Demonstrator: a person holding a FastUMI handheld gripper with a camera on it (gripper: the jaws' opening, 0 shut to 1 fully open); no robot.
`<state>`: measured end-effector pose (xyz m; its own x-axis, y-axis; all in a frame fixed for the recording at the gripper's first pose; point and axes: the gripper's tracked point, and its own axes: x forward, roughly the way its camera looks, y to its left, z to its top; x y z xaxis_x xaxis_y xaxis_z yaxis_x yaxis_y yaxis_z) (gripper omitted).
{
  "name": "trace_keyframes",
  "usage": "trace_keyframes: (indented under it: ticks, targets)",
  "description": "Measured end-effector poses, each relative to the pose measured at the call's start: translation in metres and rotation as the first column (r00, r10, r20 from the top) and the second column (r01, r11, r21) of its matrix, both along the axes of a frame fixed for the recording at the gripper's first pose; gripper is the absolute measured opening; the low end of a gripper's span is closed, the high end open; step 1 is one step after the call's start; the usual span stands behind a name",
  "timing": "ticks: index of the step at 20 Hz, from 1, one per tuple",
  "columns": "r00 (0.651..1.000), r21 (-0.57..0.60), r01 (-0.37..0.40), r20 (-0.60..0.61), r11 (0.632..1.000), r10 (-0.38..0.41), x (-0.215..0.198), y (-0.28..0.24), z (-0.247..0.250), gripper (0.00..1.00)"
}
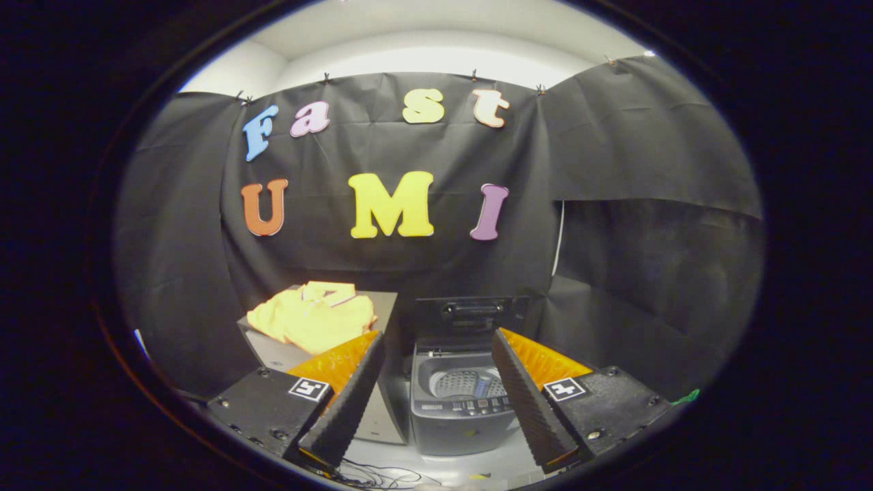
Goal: Put the clothes into the washing machine and then close the washing machine lid.
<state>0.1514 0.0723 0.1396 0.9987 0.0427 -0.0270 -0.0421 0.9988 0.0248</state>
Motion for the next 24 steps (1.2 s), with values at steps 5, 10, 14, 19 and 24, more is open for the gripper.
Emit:
trace_keyframes:
  ticks: [5, 10, 14, 19, 24]
  targets:
    - [0.992, 0.052, -0.116, -0.044, 0.992, 0.119, 0.088, 0.072, 0.044, 0.99]
    - [0.968, 0.031, -0.234, -0.085, 0.972, 0.236, 0.162, 0.161, 0.059, 0.99]
    - [0.939, 0.031, -0.312, -0.143, 0.950, 0.313, 0.204, 0.233, 0.049, 0.99]
    - [0.911, 0.055, -0.329, -0.244, 0.943, 0.333, 0.248, 0.299, 0.017, 0.99]
    - [0.897, 0.019, -0.269, -0.360, 0.963, 0.258, 0.295, 0.322, -0.037, 0.99]
